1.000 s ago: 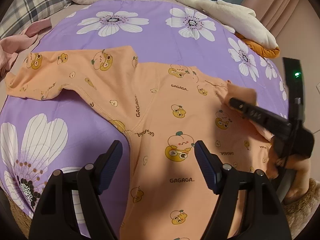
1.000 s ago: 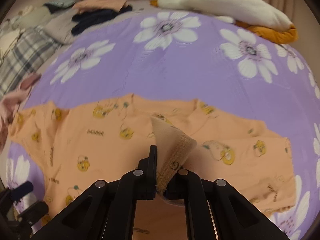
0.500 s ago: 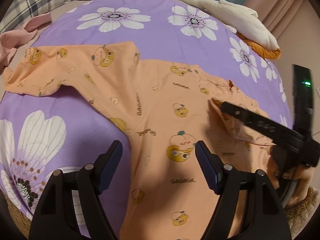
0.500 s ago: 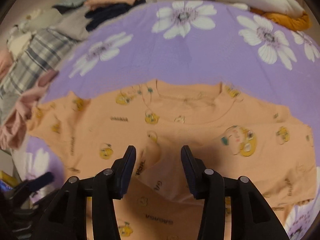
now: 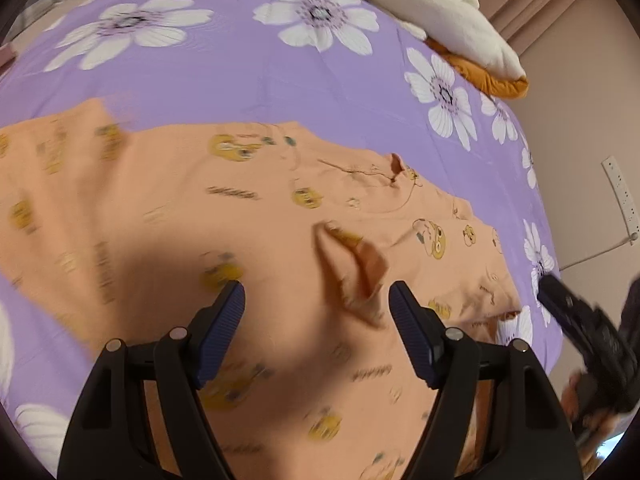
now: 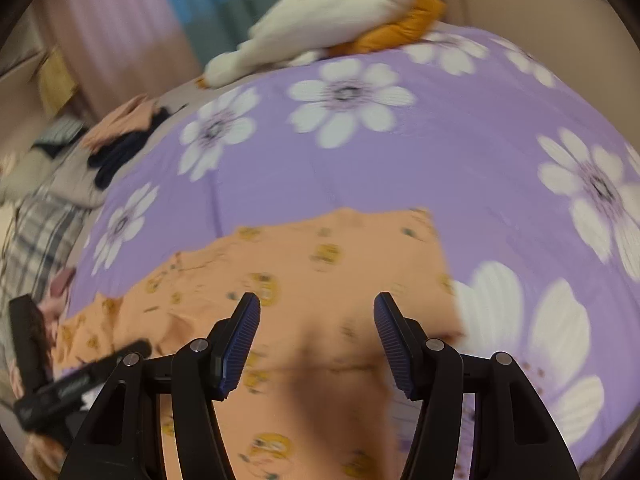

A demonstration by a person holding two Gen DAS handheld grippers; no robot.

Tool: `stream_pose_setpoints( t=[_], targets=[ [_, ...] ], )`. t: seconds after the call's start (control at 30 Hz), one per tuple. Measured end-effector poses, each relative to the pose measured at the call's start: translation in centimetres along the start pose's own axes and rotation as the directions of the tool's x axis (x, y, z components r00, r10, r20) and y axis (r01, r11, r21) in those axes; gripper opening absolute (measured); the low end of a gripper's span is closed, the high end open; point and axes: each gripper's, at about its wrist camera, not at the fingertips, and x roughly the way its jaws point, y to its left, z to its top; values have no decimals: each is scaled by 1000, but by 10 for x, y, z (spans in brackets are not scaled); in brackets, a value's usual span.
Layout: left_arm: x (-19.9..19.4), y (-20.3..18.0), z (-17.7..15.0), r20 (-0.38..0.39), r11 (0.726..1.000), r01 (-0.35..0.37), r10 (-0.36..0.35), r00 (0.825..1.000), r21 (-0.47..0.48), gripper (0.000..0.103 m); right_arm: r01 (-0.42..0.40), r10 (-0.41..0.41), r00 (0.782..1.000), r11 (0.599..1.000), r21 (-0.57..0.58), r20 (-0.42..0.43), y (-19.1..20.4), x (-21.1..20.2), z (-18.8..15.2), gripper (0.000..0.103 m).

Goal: Fold small clothes
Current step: 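Open the right gripper releasing the sleeve while the left gripper pinches the folded edge, then grasp the onesie side edge with the right gripper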

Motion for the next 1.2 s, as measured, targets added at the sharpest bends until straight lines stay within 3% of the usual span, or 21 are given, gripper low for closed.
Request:
stream_pose_setpoints(
  t=[0.07,0.13,0.27,0.33,0.37,0.57,0.67,0.9,1.2],
  targets=[
    [13,-7,4,-23,999,42,-42,999,1,70,27,-27,1000,999,35,1,-17,-3,-4,59],
    [32,-13,8,-79,995,100,-100,992,1,54,58,-58,998,996,69,3,-34,-8,-9,59],
    [42,-17,13,-79,998,67,-68,995,-20,31,62,-62,998,985,162,-5,-62,-12,-18,59],
    [43,-21,14,-88,996,89,-90,992,-13,8,56,-55,998,978,200,-10,-73,-12,-22,59],
    [43,-23,14,-96,996,85,-85,992,-1,6,57,-56,998,976,212,-12,-76,-11,-23,59],
    [21,-35,15,-14,997,6,-5,1000,78,5,58,-57,998,973,225,-11,-80,-10,-26,59],
    [2,-36,25,43,995,22,-26,999,96,5,61,-61,998,976,207,-4,-76,-11,-24,59],
    [-34,-19,41,138,995,-50,37,990,88,5,50,-50,999,980,194,-7,-70,-9,-22,59],
    [-47,27,51,167,986,-168,163,972,17,5,34,-28,999,986,163,-36,-54,6,-18,59]
  ],
)
